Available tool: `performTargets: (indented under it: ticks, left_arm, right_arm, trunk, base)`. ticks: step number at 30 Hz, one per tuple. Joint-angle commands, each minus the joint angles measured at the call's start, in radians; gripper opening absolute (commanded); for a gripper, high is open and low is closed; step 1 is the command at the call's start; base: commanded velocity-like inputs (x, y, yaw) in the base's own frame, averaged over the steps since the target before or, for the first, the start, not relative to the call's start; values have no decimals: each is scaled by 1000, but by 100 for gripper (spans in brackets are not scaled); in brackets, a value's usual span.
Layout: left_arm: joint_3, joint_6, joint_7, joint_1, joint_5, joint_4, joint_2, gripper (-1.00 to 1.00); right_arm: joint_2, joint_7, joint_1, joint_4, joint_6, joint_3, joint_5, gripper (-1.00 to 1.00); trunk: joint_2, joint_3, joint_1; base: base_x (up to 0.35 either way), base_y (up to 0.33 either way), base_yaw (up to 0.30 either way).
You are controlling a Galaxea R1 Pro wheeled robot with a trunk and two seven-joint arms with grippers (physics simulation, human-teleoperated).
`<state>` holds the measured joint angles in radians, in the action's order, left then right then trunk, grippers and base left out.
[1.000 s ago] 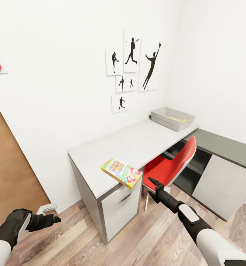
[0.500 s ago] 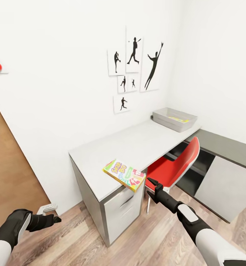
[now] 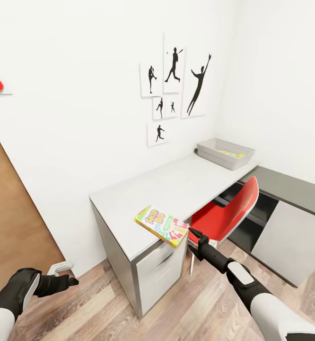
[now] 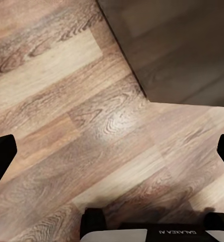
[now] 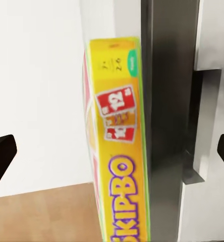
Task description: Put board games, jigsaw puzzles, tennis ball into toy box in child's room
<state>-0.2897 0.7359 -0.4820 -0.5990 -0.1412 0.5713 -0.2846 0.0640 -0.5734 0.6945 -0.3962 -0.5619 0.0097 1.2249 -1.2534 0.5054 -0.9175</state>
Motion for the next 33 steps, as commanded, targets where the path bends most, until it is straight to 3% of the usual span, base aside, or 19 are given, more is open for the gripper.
performTargets:
  ticks: [1,6,15,33]
  left_arm:
    - [-6,3,-9,-1,-11,1,1,100]
    - [-5,3,-9,-1,-11,1,1,100]
    - [-6,3,-9,-1,-11,1,1,100]
    - [-6,3,-9,-1,-9,1,1,100]
  right_arm:
    - [0,0,1,0,-6,2,6,100]
    - [0,6,1,0,-6,3,3,100]
    - [-3,116,1,0,-21,1,9,100]
    - [-4,125,1,0,-23,2,10,100]
  trunk:
    - [-1,1,0]
    - [-1,1,0]
    - [-1,1,0]
    - [-1,1,0]
  base:
    - [70,105,0]
    - [30,45,0]
    - [2,4,0]
    - [0,51,0]
